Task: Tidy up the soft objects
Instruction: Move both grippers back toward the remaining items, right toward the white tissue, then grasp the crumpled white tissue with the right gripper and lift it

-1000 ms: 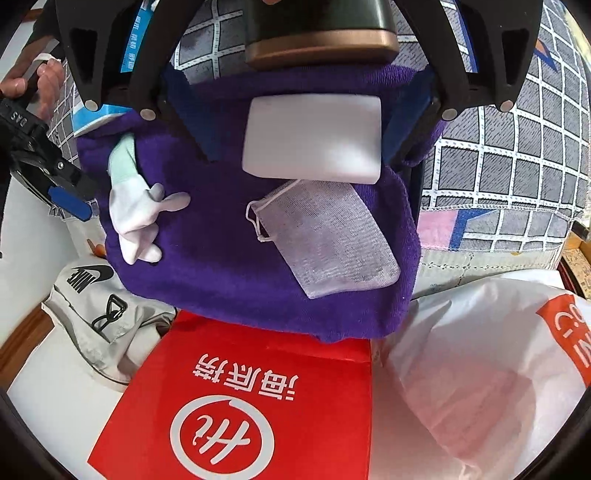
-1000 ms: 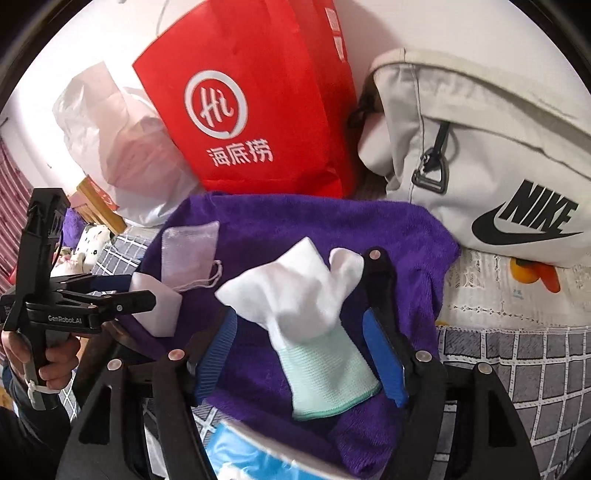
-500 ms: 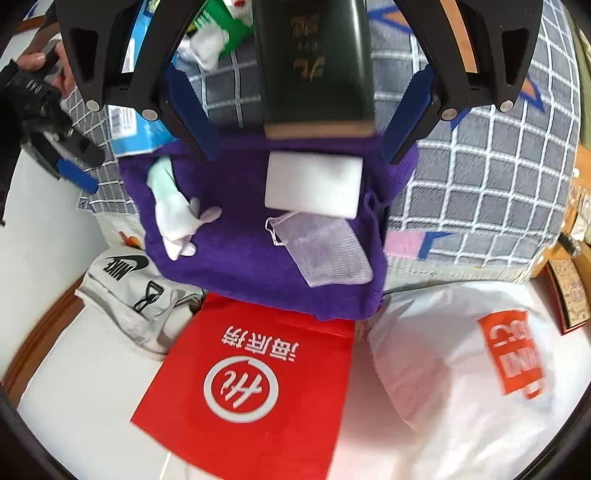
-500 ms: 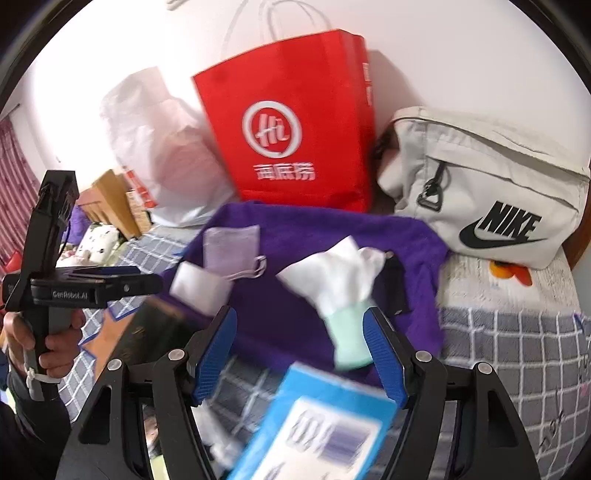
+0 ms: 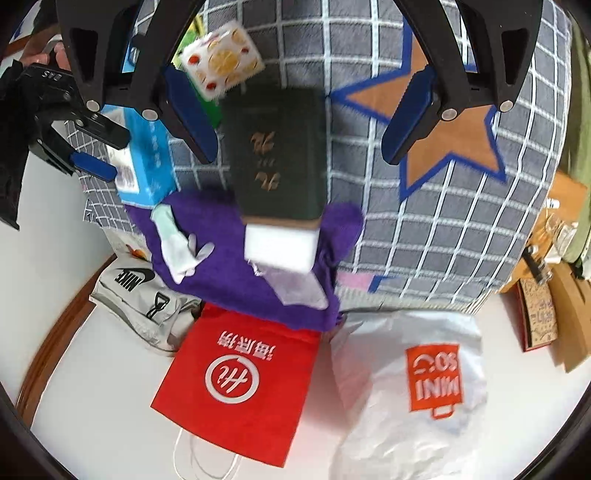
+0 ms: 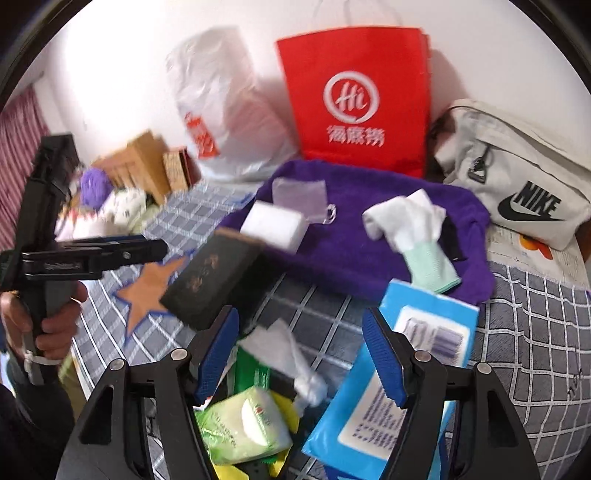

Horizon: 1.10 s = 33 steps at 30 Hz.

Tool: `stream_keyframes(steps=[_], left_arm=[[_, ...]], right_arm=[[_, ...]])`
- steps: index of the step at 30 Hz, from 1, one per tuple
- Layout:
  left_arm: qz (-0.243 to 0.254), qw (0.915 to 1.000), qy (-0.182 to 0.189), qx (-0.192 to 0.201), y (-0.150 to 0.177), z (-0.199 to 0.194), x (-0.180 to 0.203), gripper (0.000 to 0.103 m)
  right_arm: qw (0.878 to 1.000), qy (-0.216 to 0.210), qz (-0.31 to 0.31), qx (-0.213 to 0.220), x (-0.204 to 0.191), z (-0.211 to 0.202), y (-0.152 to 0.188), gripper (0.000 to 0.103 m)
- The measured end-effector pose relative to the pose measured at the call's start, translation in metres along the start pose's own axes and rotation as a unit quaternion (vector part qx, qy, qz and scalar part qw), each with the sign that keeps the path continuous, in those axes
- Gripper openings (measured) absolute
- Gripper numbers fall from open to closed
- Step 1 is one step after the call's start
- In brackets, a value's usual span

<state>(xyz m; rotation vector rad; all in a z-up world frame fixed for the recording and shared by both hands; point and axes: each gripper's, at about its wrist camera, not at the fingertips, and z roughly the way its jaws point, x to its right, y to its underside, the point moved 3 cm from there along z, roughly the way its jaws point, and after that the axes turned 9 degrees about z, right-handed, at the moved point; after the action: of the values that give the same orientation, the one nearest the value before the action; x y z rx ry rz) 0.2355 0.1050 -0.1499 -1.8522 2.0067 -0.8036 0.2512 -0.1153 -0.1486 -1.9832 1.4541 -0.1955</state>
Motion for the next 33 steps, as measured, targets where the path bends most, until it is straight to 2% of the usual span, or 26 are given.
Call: stream_keyframes(steps=[5,10,14,15,17,19,21,26,33], left_arm=[[-0.003,0.9999,-0.015,-0.003,0.022,0.0,-0.01,0.089],[-0.022,0.9996,0.006,-0.016,0.038,0.009,-0.021,0.089],[-0.001,0.9996,-0.017,-0.023,0.043,0.012,-0.021,0.089],[0.003,0.9995,-0.02,-0.023,0.043,0.011,-0.02,0.089],[0.011,0.9994,-0.024,-0.02,0.044,0.009,-0.019,0.089],[0.014,0.9996,-0.018,-0.018,0.046,0.007,-0.019,0.089],[0.016,0.9997,-0.01,-0.018,0.047,0.008,-0.017,0.089],[0.018,0.9994,0.007,-0.027,0.056,0.012,-0.009,0.089],[0.036,0.996,0.074,-0.035,0.069,0.014,0.021,0.089]], right_arm=[[0.999,0.008,-0.028,-0.042,-0.012,0.022,0.013,0.055],[0.996,0.03,-0.041,-0.076,-0.015,0.047,0.02,0.055],[0.991,0.049,-0.059,-0.109,-0.018,0.068,0.026,0.053],[0.99,0.052,-0.058,-0.115,-0.017,0.072,0.028,0.05],[0.99,0.04,-0.047,-0.128,-0.014,0.076,0.027,0.022],[0.991,0.039,-0.043,-0.12,-0.013,0.074,0.025,0.01],[0.993,0.035,-0.045,-0.105,-0.013,0.067,0.023,0.007],[0.998,0.014,-0.019,-0.063,-0.011,0.044,0.015,0.006],[0.999,-0.003,0.03,0.013,-0.004,-0.007,0.011,0.006]])
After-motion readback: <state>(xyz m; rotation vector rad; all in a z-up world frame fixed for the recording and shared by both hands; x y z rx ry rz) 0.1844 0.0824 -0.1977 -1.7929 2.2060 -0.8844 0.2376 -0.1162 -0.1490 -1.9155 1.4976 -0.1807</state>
